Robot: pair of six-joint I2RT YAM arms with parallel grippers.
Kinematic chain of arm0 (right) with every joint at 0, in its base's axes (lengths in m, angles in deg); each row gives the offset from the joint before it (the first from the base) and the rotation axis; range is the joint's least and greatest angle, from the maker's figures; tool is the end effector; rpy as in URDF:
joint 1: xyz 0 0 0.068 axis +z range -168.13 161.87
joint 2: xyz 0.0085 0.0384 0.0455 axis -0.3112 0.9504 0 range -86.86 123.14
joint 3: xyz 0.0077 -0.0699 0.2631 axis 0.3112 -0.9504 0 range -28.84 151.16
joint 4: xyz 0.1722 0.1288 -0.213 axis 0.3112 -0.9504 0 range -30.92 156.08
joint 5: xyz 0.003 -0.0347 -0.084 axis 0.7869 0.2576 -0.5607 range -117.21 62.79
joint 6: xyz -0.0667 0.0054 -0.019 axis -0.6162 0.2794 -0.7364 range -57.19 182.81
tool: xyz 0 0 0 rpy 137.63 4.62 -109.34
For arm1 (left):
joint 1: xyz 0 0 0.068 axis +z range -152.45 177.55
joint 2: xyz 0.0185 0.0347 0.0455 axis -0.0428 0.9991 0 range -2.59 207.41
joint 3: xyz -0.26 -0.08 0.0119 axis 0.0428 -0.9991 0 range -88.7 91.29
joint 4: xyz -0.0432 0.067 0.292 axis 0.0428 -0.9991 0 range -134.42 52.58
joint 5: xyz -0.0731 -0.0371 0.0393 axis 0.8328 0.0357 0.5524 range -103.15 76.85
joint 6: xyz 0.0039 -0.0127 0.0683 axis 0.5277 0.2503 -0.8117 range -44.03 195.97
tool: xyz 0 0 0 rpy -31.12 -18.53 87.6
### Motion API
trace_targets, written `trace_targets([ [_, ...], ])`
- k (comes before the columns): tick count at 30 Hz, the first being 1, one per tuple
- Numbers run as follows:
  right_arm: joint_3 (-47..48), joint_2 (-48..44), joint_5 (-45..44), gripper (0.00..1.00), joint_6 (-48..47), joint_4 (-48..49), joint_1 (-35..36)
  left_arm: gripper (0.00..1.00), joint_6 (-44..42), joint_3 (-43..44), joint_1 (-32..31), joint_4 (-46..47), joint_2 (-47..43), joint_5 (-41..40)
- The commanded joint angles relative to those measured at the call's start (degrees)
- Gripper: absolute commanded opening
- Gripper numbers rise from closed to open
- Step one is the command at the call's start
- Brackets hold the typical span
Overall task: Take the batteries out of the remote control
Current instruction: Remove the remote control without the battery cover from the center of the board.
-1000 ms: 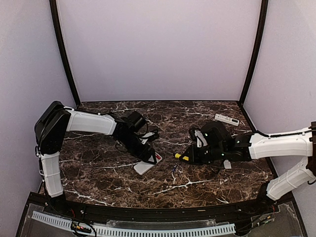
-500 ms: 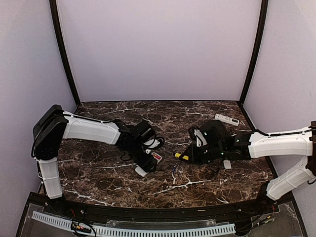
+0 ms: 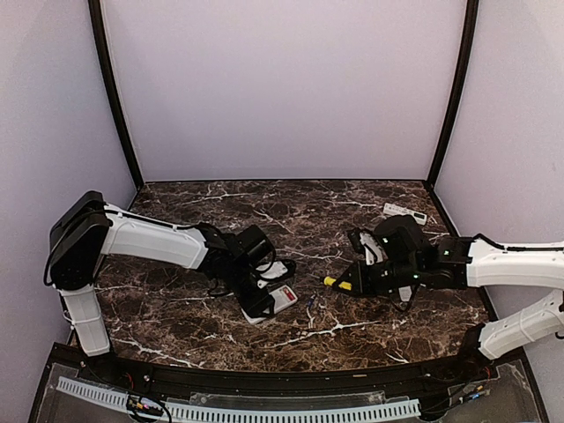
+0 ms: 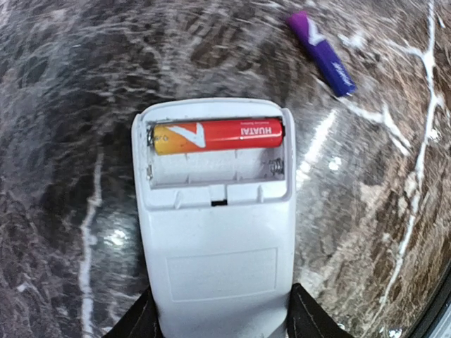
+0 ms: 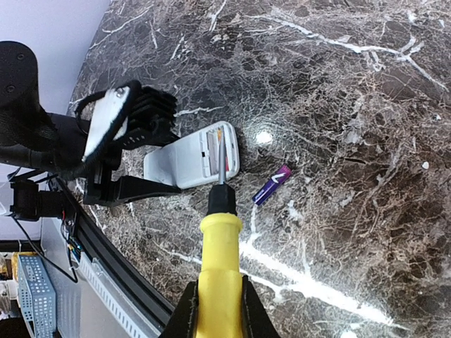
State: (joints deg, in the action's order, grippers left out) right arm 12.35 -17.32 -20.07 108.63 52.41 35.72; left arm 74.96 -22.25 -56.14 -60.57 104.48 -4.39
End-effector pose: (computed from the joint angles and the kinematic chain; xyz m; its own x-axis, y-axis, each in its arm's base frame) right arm 0.1755 0.2521 0.1891 -0.8889 -0.0105 -0.4580 -0.3131 0.7437 0.5907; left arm 0.2375 -0.3378 0.1065 -0.5164 0.7321 -0.4443 0.8455 0.5183 -0.1287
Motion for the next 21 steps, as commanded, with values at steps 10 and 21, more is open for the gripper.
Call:
trace_targets([
  [10, 0.77, -4.66, 4.49, 0.0, -1.68, -12.9, 4.67, 0.39, -9.87, -4.54, -8.87, -0.74, -1.47, 4.08],
  [21, 2.21, -0.89, 6.07, 0.0, -0.04, -16.23, 7.91, 0.39, -11.17, -4.48, -11.87, -1.51, -0.6, -0.26],
])
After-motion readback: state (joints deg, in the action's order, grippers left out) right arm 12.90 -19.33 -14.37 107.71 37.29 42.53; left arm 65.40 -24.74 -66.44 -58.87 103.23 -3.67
